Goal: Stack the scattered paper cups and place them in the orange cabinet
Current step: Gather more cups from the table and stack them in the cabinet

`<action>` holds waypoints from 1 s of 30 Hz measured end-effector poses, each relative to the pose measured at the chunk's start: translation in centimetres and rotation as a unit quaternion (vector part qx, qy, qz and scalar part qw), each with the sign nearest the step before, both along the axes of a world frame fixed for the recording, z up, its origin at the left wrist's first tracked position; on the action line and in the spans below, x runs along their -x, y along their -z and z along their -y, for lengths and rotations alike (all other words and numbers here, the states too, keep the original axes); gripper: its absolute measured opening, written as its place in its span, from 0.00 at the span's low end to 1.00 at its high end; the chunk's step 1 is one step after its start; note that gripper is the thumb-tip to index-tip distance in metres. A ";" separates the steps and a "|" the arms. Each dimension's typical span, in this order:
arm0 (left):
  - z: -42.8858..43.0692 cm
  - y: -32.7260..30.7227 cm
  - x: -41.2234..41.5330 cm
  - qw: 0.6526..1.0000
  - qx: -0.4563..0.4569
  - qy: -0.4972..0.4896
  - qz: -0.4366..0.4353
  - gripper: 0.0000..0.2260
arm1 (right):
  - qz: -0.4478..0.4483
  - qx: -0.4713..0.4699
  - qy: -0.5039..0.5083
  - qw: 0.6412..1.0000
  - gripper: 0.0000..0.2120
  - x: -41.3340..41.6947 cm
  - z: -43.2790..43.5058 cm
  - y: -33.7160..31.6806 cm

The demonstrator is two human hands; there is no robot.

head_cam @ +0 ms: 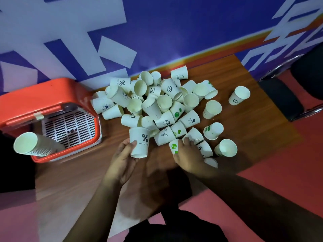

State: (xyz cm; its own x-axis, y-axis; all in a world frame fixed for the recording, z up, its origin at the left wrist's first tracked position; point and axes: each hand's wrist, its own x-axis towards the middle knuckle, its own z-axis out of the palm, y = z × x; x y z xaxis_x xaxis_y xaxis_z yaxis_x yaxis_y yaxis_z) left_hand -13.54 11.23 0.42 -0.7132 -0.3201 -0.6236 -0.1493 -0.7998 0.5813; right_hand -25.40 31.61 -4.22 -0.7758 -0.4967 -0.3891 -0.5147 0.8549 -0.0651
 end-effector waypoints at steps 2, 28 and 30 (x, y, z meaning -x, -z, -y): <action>-0.3 0.1 -0.2 1.000 0.004 -0.013 0.000 0.15 | -0.029 -0.008 0.009 0.999 0.29 -0.5 0.5 0.8; 5.3 -7.9 -6.7 0.994 0.028 -0.039 -0.103 0.18 | 0.393 0.353 0.072 0.846 0.21 -1.7 10.0 -14.7; 7.0 -8.5 -8.5 0.991 0.060 -0.036 -0.118 0.29 | 0.376 0.342 0.041 0.860 0.29 -2.5 12.0 -15.3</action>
State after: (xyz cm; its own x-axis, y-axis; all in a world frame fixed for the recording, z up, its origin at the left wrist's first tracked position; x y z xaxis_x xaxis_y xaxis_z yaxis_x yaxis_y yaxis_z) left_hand -5.00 4.25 8.90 -0.8068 -0.4371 -0.3975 0.0569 -0.7272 0.6841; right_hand -22.93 19.59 11.13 -0.4761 -0.7642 -0.4352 -0.0461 0.5158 -0.8555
